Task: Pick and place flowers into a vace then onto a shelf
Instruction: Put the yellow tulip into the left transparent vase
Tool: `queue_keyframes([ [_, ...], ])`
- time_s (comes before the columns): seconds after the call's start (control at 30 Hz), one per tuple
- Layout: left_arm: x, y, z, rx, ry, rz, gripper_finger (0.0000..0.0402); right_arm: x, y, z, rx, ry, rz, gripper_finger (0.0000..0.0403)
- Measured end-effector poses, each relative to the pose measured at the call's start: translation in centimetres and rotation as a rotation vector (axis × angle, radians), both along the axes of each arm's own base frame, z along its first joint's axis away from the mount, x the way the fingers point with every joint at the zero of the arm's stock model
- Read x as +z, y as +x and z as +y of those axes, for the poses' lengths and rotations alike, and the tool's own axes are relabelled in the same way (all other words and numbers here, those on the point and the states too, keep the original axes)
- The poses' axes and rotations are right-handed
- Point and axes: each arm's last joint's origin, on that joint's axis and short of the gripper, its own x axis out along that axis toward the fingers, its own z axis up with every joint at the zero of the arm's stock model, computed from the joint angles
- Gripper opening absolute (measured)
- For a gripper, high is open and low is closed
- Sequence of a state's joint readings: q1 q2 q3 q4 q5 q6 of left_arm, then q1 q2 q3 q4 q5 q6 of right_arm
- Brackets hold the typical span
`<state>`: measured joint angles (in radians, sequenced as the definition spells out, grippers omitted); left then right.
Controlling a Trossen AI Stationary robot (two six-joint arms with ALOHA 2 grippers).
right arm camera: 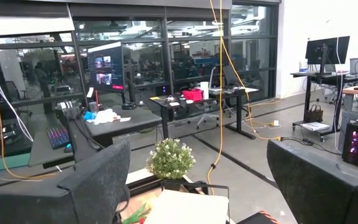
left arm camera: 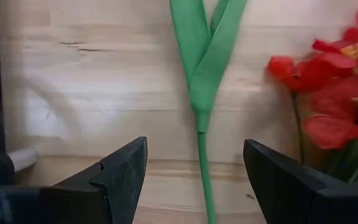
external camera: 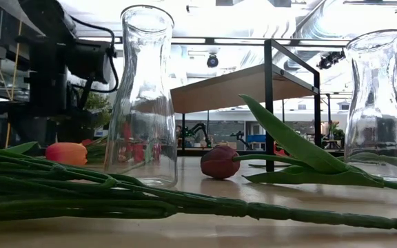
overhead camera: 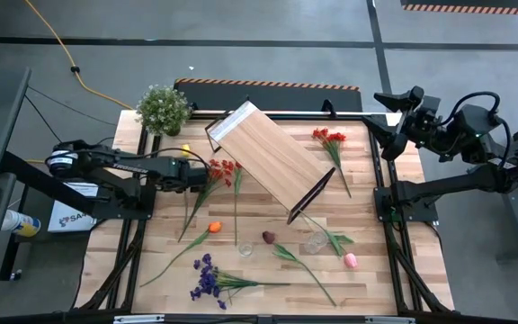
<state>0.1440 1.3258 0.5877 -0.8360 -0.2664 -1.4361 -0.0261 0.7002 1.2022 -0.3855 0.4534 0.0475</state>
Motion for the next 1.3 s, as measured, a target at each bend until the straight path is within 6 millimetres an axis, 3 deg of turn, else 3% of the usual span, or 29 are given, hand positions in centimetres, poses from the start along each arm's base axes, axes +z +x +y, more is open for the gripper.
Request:
queue_keyframes([
  [0.5,-1.6,0.0,-0.1,-0.008,-0.028,-0.008,0.0283,0.0,0.0,0.0,0.000,0.000,0.003,0.0366],
  [1.3,-1.7,-0.3,-0.2,-0.001,-0.050,0.018,0.0053,-0.1,0.0,0.0,0.000,0.001,0.007,0.0366],
])
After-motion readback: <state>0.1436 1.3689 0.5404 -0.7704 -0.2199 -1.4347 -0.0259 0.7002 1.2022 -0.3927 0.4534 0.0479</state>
